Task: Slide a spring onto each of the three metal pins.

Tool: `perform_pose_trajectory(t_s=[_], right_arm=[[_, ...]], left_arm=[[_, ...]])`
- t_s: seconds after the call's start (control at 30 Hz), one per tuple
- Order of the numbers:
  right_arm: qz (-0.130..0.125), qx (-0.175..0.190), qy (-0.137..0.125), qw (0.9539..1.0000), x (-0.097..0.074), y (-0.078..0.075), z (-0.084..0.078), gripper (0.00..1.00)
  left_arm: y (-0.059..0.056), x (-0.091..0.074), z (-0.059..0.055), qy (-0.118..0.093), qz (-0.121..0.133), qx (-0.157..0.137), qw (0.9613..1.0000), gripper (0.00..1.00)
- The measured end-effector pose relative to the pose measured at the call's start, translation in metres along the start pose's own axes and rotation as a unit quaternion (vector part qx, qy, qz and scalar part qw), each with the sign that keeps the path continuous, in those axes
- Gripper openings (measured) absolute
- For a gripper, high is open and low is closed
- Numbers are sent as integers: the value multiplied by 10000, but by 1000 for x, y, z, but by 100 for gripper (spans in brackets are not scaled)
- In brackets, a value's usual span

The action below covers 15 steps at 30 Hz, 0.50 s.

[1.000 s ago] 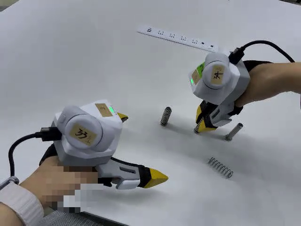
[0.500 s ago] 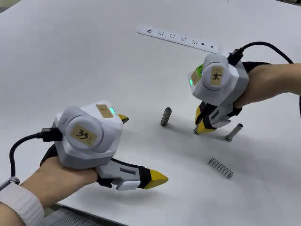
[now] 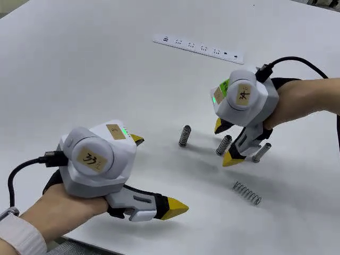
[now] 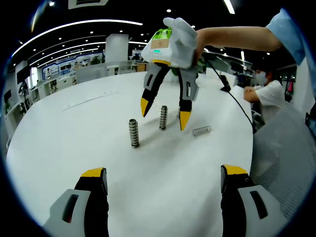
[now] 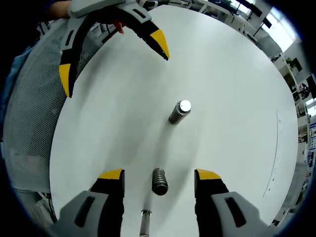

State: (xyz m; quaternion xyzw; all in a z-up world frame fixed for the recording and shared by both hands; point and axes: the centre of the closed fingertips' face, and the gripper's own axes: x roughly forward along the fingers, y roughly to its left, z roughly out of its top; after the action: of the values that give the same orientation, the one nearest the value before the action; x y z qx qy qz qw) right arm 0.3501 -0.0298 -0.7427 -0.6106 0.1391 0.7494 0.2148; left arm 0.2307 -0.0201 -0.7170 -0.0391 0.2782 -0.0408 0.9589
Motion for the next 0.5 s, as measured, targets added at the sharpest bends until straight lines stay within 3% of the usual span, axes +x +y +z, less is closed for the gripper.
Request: perform_pose_trajectory(t_s=[0.27,0.4,0.5], right_arm=[[-241,276,-516,9980,-6,-1,6,91],[-352,473,-661,9961,-6,2,4,99],[-499,639,-786,9936,-9,3,3,99]], left_arm=[[-1,-1,2,-50,-7,-32,10000,97],[-1,-1,5,-116,1,-67,9999,97],[-1,-1,6,-143,-5,-101,9998,97]])
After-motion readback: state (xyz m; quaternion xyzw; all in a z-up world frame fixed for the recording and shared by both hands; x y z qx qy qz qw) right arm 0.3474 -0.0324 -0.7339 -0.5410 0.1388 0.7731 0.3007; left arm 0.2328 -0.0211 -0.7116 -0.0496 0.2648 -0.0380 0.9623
